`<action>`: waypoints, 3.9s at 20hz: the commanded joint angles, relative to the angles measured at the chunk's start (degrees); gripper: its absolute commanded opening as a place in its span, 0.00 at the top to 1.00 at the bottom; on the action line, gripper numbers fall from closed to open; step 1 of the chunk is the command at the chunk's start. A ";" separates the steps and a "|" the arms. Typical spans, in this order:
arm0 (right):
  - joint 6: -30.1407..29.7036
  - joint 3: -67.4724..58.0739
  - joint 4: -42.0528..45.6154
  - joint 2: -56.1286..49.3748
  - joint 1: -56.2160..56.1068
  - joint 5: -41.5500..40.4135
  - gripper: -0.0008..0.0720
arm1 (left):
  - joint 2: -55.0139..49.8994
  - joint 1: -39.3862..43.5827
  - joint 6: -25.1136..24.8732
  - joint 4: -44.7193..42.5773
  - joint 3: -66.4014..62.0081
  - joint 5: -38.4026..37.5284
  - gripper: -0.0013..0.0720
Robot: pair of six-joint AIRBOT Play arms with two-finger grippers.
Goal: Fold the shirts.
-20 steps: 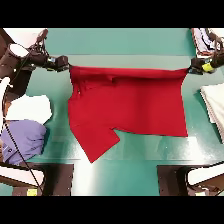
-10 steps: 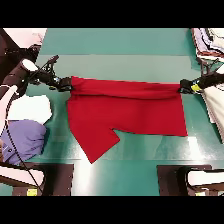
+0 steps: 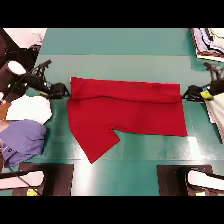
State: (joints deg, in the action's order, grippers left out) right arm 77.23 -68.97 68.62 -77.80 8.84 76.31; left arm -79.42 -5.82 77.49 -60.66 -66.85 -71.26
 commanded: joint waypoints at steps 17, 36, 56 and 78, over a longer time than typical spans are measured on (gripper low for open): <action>-2.49 12.52 -7.69 14.25 6.14 1.49 0.46 | 25.49 4.28 -3.63 14.69 46.51 9.44 0.17; -9.66 33.94 -5.75 9.38 27.45 1.29 0.46 | 25.51 12.39 -1.51 16.52 40.17 16.31 0.94; -3.41 33.35 13.29 36.65 18.12 8.31 0.97 | 45.13 12.39 8.70 7.72 32.63 -13.88 0.95; 0.46 -14.69 -11.54 -13.84 1.46 0.63 0.36 | 8.26 12.37 8.15 2.58 8.90 26.43 0.00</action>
State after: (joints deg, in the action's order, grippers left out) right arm 79.96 -78.63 68.05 -86.17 8.78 77.60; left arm -70.11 6.55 84.20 -58.02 -57.01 -47.62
